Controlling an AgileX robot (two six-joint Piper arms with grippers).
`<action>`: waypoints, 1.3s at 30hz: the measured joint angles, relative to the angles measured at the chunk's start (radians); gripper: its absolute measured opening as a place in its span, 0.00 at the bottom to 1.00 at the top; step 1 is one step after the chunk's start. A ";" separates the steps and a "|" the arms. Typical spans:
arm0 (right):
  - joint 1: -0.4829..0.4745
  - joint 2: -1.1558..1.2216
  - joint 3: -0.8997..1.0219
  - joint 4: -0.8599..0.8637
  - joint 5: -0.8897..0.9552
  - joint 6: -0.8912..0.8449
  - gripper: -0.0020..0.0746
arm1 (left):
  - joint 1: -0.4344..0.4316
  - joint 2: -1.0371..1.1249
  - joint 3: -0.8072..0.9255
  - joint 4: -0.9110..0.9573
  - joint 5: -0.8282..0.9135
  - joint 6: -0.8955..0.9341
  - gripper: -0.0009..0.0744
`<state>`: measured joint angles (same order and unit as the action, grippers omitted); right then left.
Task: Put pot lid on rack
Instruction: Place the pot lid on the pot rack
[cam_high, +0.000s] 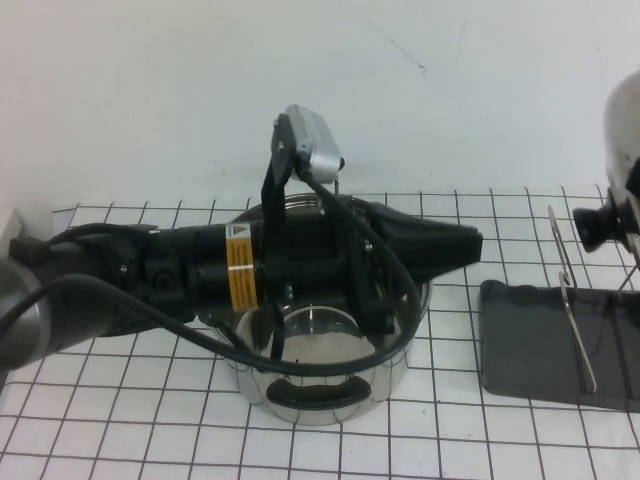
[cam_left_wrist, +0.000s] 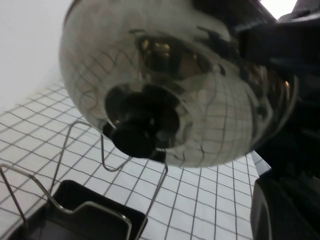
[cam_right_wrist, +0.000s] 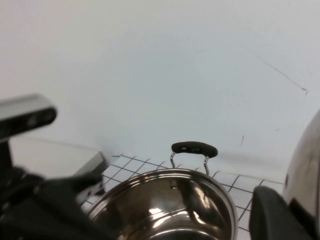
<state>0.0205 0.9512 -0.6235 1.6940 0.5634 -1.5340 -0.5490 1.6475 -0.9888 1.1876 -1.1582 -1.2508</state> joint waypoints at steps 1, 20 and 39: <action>0.000 0.025 -0.018 0.000 0.002 0.000 0.07 | 0.000 0.000 0.000 0.023 -0.003 -0.014 0.01; 0.000 0.330 -0.108 0.000 0.035 -0.004 0.07 | 0.003 0.000 0.000 0.171 -0.004 -0.086 0.01; 0.000 0.401 -0.139 0.000 0.035 -0.040 0.17 | 0.003 0.000 0.000 0.208 0.022 -0.092 0.01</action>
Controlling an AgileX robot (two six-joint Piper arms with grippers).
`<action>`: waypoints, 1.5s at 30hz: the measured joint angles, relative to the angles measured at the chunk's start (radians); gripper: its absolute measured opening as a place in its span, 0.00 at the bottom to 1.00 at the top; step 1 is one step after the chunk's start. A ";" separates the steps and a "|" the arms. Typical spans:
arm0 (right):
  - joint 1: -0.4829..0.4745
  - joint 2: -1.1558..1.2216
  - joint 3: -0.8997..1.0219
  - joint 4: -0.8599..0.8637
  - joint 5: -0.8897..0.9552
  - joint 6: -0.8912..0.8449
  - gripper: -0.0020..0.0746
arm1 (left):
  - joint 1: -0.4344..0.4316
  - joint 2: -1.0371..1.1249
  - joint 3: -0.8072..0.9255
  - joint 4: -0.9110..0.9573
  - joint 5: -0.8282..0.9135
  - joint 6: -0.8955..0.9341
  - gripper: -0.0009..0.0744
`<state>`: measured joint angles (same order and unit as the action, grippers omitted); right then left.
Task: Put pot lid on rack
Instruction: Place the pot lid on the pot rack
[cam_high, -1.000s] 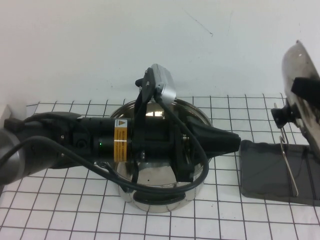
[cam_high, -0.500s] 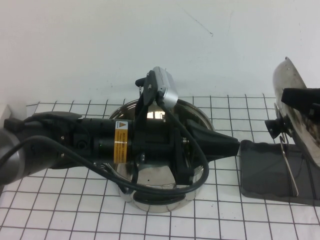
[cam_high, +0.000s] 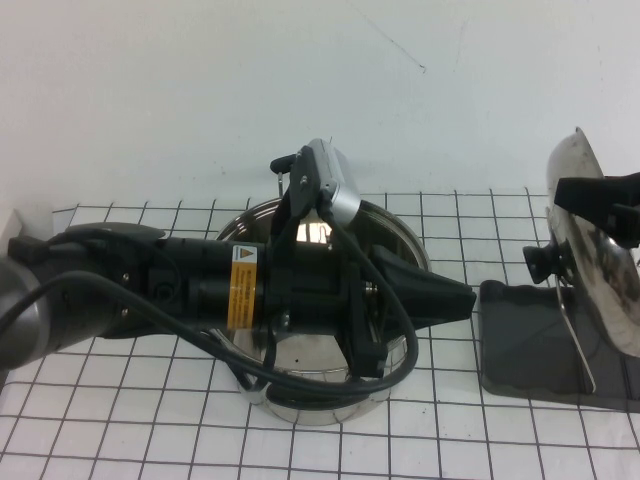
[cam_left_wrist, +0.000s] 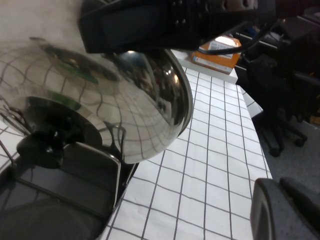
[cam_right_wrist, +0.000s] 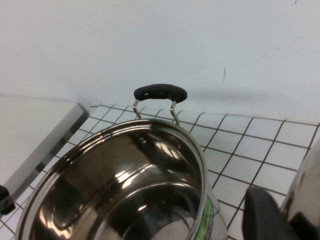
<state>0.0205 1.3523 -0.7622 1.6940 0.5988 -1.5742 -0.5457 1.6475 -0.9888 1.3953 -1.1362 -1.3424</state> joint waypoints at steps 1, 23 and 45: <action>0.000 0.000 0.000 0.000 0.000 0.000 0.19 | 0.000 0.000 0.000 0.004 0.002 0.000 0.01; 0.000 -0.012 0.000 -0.063 -0.033 -0.003 0.54 | 0.087 0.000 0.000 0.017 -0.029 -0.020 0.01; -0.257 -0.197 0.000 -0.368 0.349 0.267 0.65 | 0.163 -0.232 0.009 0.329 0.317 -0.195 0.01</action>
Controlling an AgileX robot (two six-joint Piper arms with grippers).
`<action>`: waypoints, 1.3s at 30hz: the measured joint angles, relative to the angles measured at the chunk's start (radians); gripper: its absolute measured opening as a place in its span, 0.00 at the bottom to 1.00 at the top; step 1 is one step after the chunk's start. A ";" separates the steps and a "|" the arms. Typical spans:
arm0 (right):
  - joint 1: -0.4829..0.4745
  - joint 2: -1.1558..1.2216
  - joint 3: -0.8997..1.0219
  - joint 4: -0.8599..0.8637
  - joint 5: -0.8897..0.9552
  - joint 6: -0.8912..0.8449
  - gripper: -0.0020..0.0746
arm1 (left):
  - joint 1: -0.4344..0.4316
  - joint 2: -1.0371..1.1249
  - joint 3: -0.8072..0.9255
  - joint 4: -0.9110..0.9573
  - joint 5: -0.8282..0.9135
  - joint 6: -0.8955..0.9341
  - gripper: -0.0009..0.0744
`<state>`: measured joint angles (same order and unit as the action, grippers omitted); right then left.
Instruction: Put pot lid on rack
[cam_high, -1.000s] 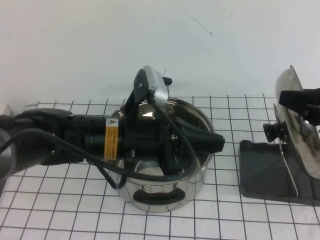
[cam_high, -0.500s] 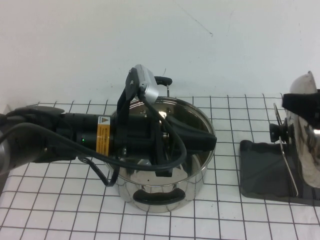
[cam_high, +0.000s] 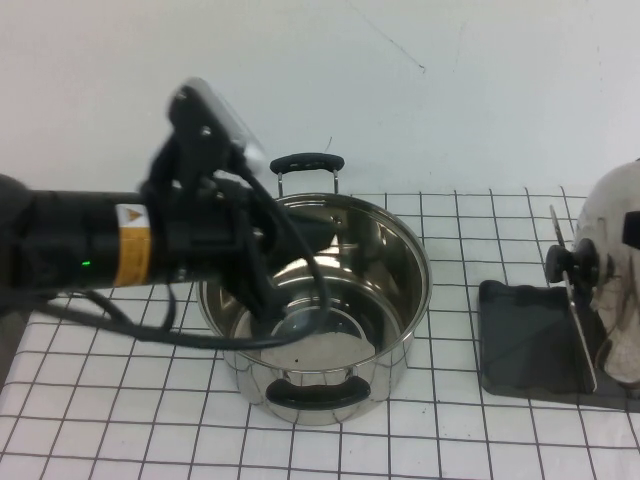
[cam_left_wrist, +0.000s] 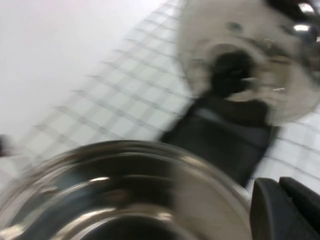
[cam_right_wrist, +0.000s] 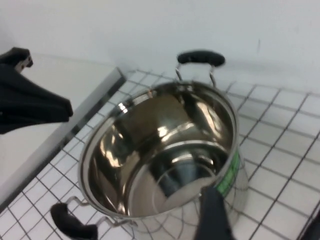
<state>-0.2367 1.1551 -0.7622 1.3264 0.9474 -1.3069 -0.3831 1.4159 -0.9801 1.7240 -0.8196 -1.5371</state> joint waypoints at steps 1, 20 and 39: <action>-0.005 -0.024 0.000 0.000 0.009 0.005 0.63 | 0.000 -0.037 0.012 0.018 0.046 -0.018 0.01; -0.033 -0.870 0.148 -0.069 -0.196 -0.029 0.04 | 0.005 -0.827 0.616 0.019 0.741 -0.278 0.01; 0.021 -1.032 0.498 0.134 -0.384 -0.282 0.03 | 0.005 -1.110 0.944 0.015 0.733 -0.331 0.01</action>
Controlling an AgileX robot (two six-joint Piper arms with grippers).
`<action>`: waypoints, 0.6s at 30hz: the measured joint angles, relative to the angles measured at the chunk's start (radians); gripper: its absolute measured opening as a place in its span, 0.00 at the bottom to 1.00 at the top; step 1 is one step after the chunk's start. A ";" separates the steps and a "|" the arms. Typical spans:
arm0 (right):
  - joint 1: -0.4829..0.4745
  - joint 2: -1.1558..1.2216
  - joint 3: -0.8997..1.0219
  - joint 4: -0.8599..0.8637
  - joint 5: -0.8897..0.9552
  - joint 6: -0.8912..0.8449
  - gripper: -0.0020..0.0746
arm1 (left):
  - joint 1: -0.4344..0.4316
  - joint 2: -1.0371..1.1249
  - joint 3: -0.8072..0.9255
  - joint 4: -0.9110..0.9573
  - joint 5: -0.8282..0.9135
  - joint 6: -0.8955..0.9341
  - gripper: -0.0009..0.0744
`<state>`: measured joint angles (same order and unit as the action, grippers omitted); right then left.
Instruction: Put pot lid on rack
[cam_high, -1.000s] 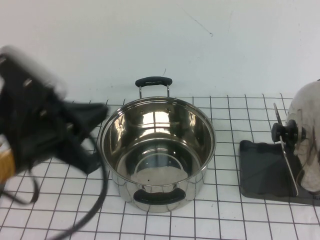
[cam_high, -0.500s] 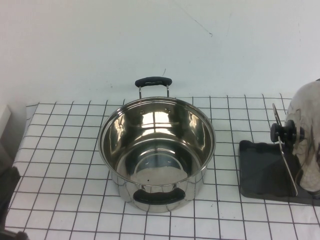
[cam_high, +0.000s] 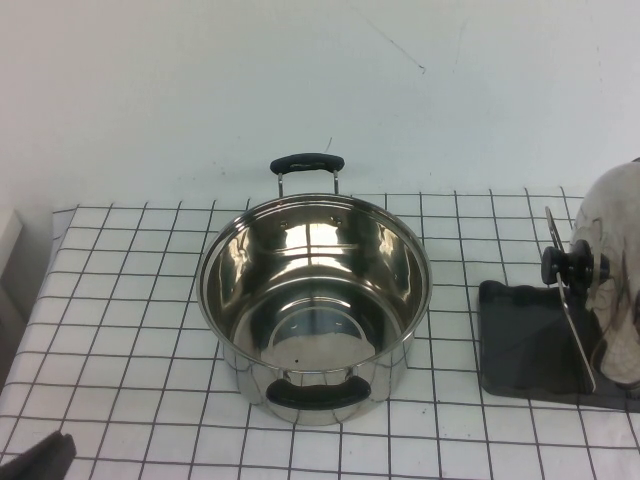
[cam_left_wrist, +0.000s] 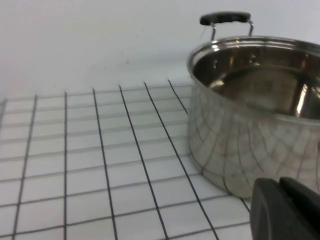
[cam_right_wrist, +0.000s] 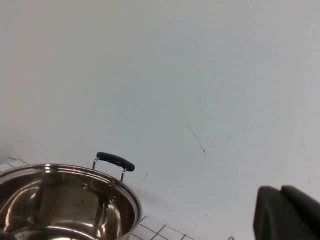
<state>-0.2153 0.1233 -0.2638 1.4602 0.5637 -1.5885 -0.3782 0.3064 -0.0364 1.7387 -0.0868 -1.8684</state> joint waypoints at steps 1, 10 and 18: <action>0.003 0.000 0.002 0.000 -0.003 -0.002 0.03 | 0.000 0.000 0.013 0.000 -0.011 0.000 0.01; 0.010 0.000 0.002 -0.002 0.048 -0.008 0.03 | 0.000 0.000 0.064 0.000 -0.064 0.000 0.01; 0.010 0.000 0.033 -0.012 -0.169 -0.086 0.03 | 0.000 0.000 0.064 0.000 -0.084 0.000 0.01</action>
<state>-0.2056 0.1233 -0.2312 1.4477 0.3943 -1.6742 -0.3782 0.3064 0.0274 1.7387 -0.1710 -1.8684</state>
